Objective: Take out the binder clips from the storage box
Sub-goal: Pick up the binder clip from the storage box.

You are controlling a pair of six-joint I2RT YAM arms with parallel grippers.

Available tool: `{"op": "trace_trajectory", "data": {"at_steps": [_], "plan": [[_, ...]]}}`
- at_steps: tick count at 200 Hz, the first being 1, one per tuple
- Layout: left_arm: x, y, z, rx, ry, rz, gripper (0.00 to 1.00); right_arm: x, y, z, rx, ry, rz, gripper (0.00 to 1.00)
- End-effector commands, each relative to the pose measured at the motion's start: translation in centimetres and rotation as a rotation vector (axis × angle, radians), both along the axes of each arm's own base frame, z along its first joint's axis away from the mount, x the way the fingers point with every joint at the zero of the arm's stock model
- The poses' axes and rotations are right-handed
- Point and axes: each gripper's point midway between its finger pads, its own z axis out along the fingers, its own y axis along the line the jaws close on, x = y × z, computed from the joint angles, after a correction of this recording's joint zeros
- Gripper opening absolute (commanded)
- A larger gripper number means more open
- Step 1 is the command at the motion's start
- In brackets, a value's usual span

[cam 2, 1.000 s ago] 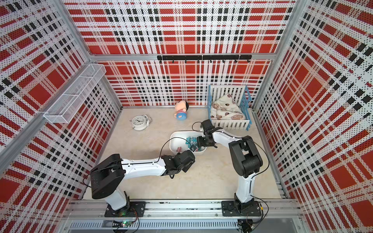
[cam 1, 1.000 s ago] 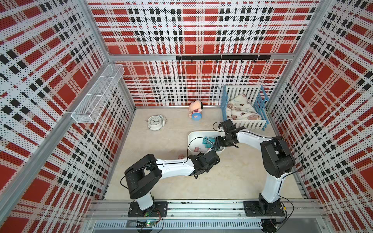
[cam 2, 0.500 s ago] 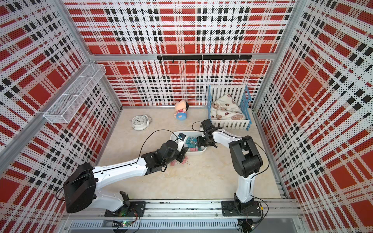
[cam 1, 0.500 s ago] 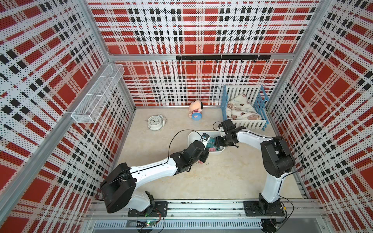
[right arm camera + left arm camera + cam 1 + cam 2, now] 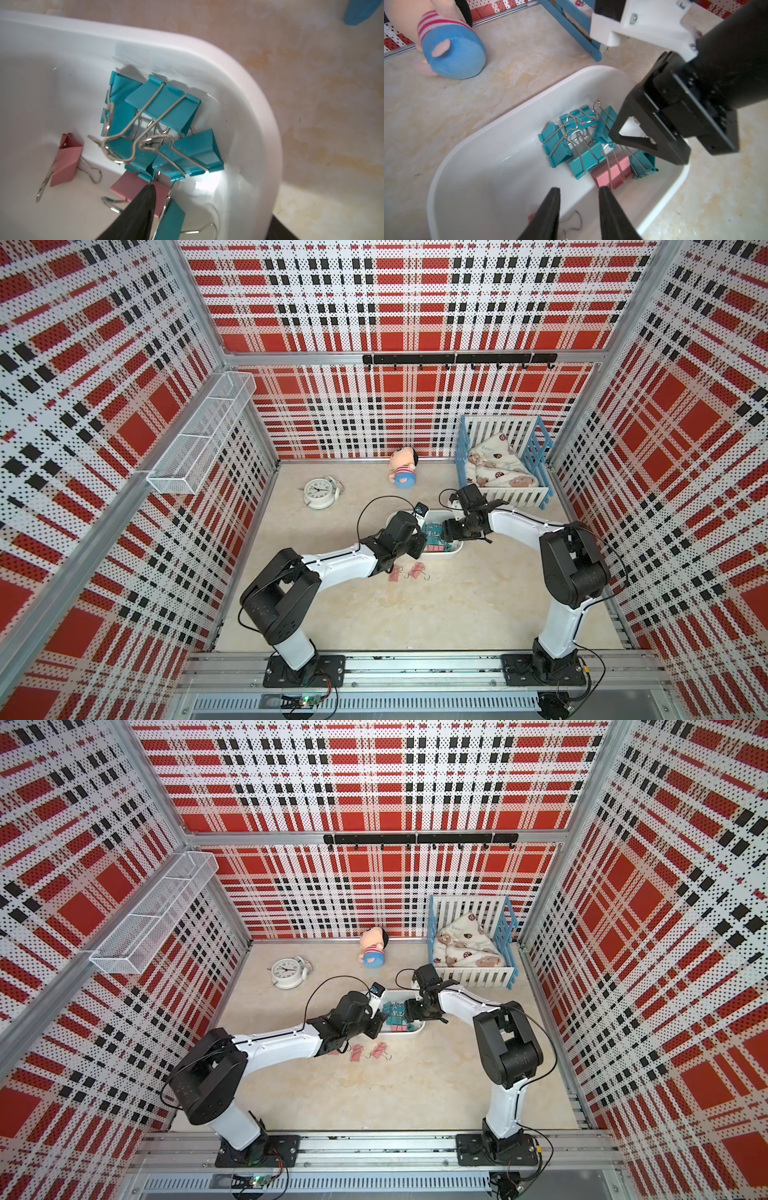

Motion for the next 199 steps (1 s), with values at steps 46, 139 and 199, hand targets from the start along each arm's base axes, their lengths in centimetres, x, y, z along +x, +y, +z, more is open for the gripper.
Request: {"op": "trace_trajectory", "data": {"at_steps": [46,139,199], "plan": [[2.1,-1.8,0.3,-0.082,-0.003,-0.095,0.38,0.5,0.7,2.2,0.024,-0.047,0.017,0.67],[1.6,-4.0,-0.1,-0.106,0.026,-0.196,0.33,0.7,0.6,3.8,0.019,-0.077,0.015,0.67],[0.2,-4.5,-0.9,-0.098,0.064,-0.249,0.32,0.9,-0.2,5.6,0.018,-0.111,-0.005,0.68]]}}
